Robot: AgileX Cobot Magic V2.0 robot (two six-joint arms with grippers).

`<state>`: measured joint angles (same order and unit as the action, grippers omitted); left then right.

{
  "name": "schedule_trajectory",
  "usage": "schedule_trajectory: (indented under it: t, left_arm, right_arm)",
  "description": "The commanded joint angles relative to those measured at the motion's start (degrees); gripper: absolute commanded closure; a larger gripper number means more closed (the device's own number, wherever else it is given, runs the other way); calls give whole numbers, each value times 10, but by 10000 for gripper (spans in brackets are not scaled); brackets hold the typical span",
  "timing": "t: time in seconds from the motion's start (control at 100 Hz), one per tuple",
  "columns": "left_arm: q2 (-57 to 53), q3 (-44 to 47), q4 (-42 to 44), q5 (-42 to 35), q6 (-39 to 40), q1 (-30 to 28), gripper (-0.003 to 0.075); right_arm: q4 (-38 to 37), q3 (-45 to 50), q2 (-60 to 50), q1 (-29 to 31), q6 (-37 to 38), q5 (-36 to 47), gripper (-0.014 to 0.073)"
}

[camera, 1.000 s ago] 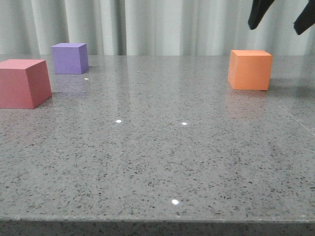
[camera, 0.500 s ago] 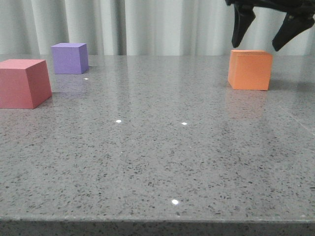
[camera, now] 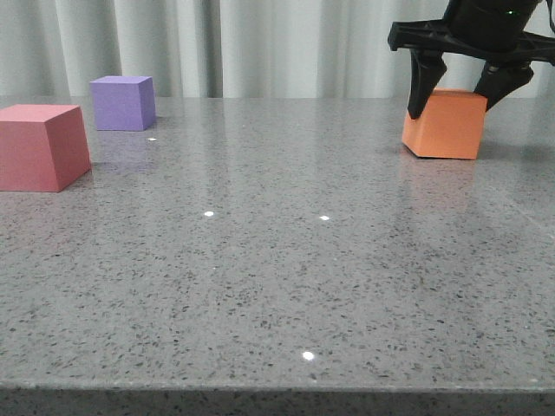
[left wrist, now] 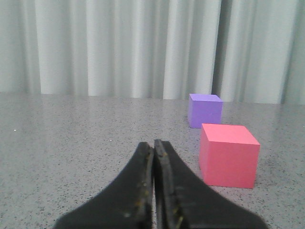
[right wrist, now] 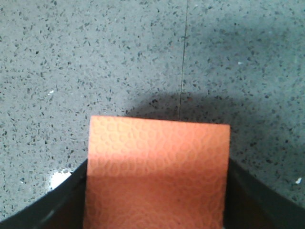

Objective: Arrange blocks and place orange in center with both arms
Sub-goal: 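Close the right gripper on the orange cube and lift it, then carry the orange cube toward the middle and lower it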

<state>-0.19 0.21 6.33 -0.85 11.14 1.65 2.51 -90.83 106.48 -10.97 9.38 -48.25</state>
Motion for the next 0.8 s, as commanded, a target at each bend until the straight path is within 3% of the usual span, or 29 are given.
schedule_trajectory:
  t: [0.0, 0.19, 0.42, 0.79]
  left_arm:
    - [-21, 24, 0, -43, 1, -1, 741]
    - [-21, 24, 0, -43, 1, -1, 741]
    - [-21, 24, 0, -43, 1, -1, 741]
    - [-21, 24, 0, -43, 1, -1, 741]
  right_arm:
    - [7, -19, -37, -7, -7, 21, 263]
    - [7, -50, -41, -51, 18, 23, 263]
    - [-49, -150, 3, -145, 115, 21, 263]
    - [-135, -386, 165, -244, 235, -104, 263]
